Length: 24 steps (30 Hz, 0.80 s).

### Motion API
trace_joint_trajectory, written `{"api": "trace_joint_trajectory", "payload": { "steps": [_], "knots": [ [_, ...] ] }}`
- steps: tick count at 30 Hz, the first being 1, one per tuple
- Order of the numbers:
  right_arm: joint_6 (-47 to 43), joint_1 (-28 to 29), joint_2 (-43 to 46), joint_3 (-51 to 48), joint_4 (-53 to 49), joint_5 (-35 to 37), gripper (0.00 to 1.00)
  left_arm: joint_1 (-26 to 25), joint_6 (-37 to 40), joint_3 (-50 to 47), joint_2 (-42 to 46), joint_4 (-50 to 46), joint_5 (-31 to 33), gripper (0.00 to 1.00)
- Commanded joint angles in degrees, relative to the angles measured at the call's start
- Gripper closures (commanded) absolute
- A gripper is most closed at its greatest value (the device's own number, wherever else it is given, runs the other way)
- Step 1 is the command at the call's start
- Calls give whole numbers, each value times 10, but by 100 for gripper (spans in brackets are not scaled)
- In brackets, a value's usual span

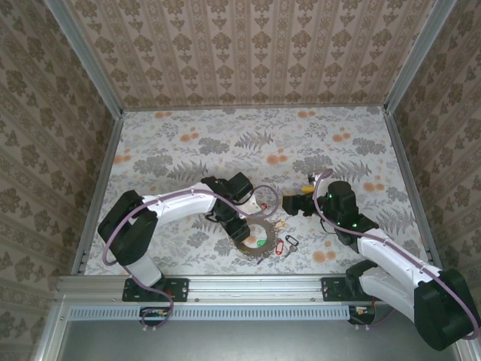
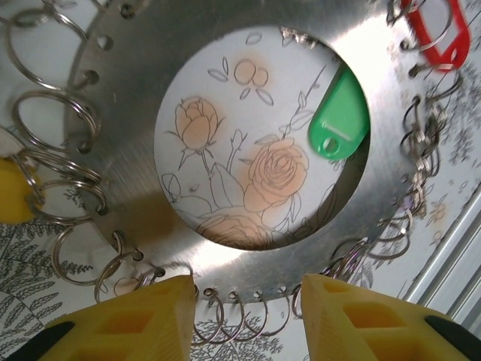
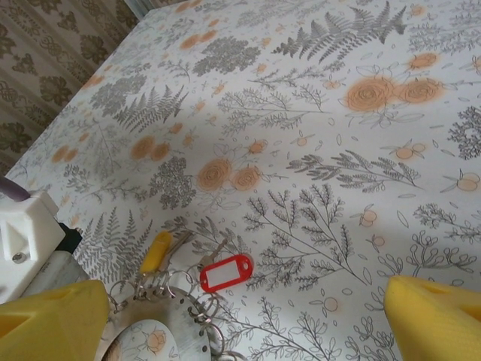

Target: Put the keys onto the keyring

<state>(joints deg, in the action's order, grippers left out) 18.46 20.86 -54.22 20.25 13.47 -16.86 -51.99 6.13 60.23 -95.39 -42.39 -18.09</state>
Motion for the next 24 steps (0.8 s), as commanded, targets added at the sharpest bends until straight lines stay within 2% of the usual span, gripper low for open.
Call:
{"api": "trace_joint_trajectory", "payload": {
  "steps": [1, 10, 20, 24],
  "knots": [
    [10, -1, -4, -10, -6, 9, 4, -1, 51, 21, -27, -48, 16, 58],
    [4, -4, 11, -10, -17, 16, 4, -4, 71, 47, -70, -72, 48, 63],
    [8, -6, -15, -6, 9, 4, 4, -12, 52, 26, -53, -70, 94, 65],
    [8, -6, -13, -5, 9, 3, 4, -15, 50, 20, -54, -67, 111, 69]
  ]
}}
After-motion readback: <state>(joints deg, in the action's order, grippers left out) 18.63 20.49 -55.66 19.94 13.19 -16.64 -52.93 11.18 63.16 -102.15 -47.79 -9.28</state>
